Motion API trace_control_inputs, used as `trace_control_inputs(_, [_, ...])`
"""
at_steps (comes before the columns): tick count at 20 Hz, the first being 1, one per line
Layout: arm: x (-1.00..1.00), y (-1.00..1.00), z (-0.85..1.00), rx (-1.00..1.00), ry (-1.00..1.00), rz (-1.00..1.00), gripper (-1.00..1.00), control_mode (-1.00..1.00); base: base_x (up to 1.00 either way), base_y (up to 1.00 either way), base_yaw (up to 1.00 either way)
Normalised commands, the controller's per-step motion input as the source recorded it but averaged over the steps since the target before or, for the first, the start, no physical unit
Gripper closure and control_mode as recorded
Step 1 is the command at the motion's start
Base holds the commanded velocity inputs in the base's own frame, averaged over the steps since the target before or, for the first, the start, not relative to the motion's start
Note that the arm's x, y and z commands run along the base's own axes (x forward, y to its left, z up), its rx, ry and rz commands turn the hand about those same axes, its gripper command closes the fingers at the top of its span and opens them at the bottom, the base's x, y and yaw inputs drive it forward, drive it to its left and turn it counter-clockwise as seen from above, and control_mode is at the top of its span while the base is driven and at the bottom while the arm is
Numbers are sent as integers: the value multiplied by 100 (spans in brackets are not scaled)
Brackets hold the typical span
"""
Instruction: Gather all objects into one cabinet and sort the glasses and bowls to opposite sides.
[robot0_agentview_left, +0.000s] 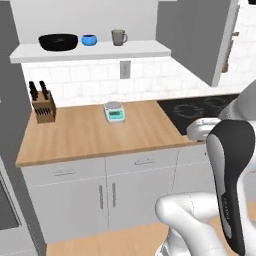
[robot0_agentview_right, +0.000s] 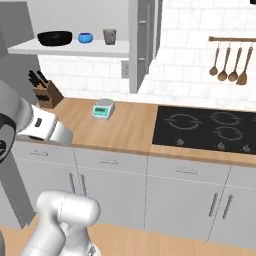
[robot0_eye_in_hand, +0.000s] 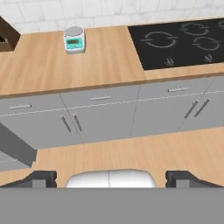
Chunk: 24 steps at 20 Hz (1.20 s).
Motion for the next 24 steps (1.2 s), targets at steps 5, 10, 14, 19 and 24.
trace_control_inputs(5, [0, 0, 0, 0, 0, 0, -100, 100, -39, -100, 0])
trace_control_inputs(10, [0, 0, 0, 0, 0, 0, -100, 100, -16, -100, 0])
trace_control_inputs(14, [0, 0, 0, 0, 0, 0, -100, 100, -2, -100, 0])
trace_control_inputs(19, [0, 0, 0, 0, 0, 0, -100, 100, 0, -100, 0])
trace_control_inputs(24, [0, 0, 0, 0, 0, 0, -100, 100, 0, -98, 0])
